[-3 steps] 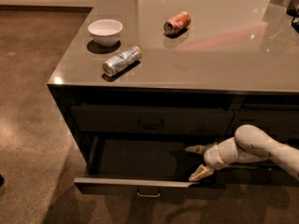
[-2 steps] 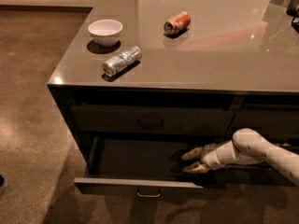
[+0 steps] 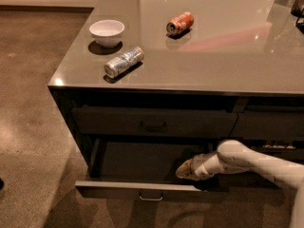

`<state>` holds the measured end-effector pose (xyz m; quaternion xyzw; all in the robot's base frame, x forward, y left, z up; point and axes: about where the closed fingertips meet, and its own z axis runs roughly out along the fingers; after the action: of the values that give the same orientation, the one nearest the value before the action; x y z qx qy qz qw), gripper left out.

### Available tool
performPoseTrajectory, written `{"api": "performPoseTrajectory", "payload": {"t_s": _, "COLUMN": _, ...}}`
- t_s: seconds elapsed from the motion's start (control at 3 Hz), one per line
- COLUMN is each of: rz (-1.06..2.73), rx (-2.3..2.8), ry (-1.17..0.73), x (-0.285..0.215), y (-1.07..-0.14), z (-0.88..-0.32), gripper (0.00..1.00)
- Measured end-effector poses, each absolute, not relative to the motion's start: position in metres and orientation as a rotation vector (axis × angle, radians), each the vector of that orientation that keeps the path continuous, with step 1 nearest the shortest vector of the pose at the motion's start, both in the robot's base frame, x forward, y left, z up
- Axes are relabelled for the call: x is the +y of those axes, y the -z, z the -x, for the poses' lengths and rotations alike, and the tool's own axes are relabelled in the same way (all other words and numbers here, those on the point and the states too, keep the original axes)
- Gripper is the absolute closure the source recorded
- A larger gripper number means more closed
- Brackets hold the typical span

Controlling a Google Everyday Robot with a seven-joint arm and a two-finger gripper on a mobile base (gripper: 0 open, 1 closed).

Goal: Open middle drawer

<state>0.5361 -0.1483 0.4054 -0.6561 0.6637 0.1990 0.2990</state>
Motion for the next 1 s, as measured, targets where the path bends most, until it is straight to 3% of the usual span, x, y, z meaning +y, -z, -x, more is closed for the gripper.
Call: {"api": "performPoseTrajectory", "payload": {"t_s": 1.0, "rz": 1.898, "rx": 1.653, "ry": -0.629, "x": -0.124, "y": -0.358, "z": -0.523, "gripper": 1.00}}
